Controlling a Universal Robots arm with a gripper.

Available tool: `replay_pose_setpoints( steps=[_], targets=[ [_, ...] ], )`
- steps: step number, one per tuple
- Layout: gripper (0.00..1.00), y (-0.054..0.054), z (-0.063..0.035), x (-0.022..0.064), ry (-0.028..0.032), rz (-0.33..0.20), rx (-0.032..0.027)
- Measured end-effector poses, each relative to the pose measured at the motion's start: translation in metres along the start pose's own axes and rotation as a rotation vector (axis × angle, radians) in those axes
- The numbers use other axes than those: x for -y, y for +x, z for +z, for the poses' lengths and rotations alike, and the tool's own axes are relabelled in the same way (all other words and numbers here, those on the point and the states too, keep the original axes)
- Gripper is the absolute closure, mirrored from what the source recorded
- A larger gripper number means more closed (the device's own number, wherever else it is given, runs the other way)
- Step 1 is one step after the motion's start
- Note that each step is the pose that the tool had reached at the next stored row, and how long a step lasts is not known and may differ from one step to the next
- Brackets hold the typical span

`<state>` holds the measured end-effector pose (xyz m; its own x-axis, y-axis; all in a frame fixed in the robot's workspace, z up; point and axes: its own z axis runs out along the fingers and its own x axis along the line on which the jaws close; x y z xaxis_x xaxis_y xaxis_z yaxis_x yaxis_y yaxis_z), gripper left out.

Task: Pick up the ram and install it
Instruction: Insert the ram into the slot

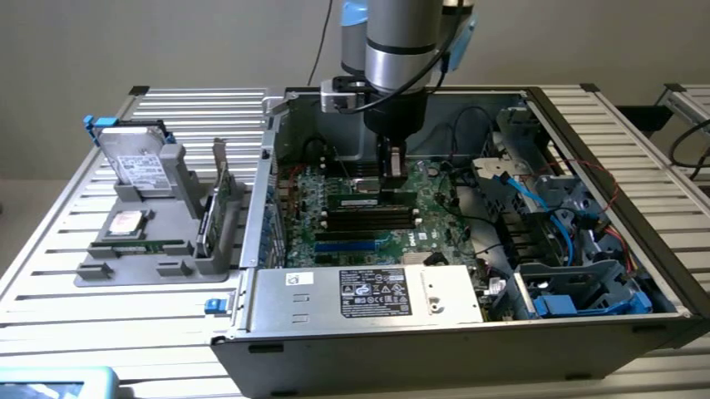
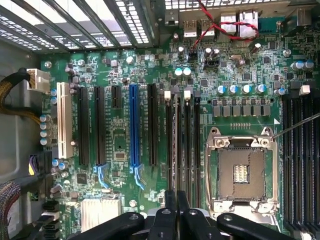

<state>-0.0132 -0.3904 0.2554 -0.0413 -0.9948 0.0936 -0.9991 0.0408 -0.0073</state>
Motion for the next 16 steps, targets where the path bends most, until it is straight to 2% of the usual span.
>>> replay_pose_setpoints(
  steps=[10, 16],
  targets=[
    [0.88, 0.000, 0.0101, 0.0006, -0.0002, 0.000, 0.0000],
    [0.88, 0.005, 0.0131, 0.0009, -0.0008, 0.000, 0.0000]
  ],
)
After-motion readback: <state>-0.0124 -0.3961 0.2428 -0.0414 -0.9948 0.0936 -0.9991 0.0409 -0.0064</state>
